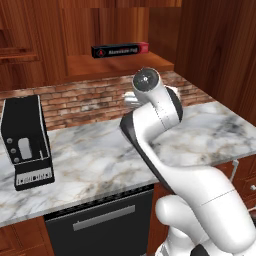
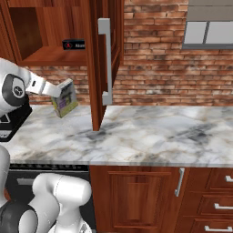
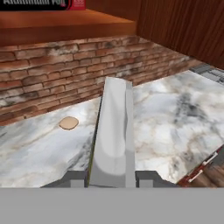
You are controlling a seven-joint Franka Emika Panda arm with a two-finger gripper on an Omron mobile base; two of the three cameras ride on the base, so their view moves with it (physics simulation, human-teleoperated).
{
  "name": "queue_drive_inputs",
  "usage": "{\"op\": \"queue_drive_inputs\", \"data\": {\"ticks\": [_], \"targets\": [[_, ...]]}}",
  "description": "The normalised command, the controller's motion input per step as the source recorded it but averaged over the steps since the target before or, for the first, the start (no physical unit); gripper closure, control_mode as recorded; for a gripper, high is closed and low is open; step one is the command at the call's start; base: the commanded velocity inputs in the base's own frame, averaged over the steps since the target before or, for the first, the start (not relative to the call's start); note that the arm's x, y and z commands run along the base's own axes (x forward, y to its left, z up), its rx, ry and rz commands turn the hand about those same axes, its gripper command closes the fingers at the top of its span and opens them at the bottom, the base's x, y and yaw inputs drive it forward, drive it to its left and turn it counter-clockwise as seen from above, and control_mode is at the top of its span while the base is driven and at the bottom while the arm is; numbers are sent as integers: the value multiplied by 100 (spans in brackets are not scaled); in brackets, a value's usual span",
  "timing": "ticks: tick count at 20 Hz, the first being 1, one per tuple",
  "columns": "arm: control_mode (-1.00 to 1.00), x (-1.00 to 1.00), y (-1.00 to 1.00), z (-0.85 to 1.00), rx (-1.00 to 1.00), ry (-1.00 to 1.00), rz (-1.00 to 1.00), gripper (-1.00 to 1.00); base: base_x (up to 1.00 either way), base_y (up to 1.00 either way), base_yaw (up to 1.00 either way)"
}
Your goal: Pick the cereal and cereal from the counter and place them in the cabinets closest to them.
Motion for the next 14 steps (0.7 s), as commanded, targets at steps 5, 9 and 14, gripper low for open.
{"op": "queue_drive_inputs", "data": {"ticks": [5, 9, 14], "targets": [[-100, -10, 0, 66, 0, -5, 6, 100, 0, 0, 0], [-100, -10, 0, 57, 0, -2, 8, 100, 0, 0, 0], [-100, -14, 0, 47, 0, 0, 12, 100, 0, 0, 0]]}}
